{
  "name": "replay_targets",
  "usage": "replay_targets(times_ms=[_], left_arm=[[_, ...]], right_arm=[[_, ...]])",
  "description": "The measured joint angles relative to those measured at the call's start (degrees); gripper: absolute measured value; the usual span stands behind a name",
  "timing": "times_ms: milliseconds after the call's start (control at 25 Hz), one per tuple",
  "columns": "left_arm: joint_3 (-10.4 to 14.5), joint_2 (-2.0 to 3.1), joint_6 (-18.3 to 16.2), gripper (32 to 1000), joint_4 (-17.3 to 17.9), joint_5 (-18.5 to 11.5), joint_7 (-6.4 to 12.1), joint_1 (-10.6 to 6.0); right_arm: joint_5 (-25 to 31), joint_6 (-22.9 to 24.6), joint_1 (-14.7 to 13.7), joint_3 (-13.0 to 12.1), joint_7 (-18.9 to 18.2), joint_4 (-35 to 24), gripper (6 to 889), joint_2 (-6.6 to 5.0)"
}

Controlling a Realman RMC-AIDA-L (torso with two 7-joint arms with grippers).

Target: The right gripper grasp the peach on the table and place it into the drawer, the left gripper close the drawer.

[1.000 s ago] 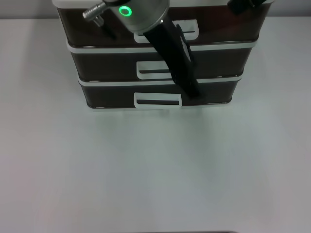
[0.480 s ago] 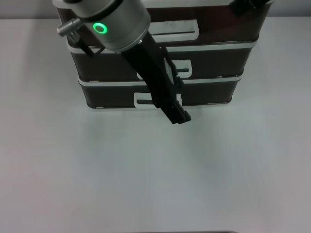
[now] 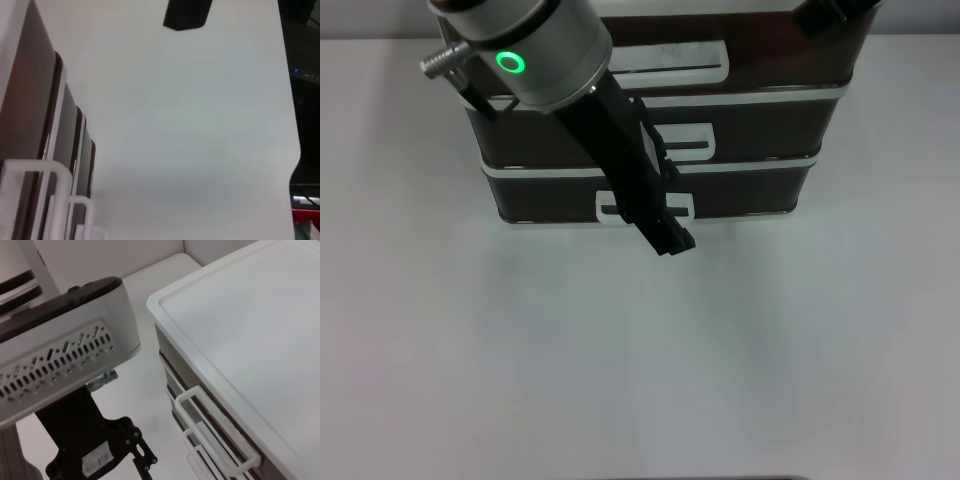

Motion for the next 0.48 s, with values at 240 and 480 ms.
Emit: replay_targets(times_ms=[240,480], left_arm=[[0.02,0.0,0.02,802,0.0,0.21,0.28,0.01],[0.02,-0.08,0.08,802,0.0,0.21,0.73,0.36]], right_arm=[[0.0,0.0,0.0,-0.01,0.0,0.0,734,0.0],[0.0,0.0,0.0,-0.01,0.0,0.0,734,0.0]])
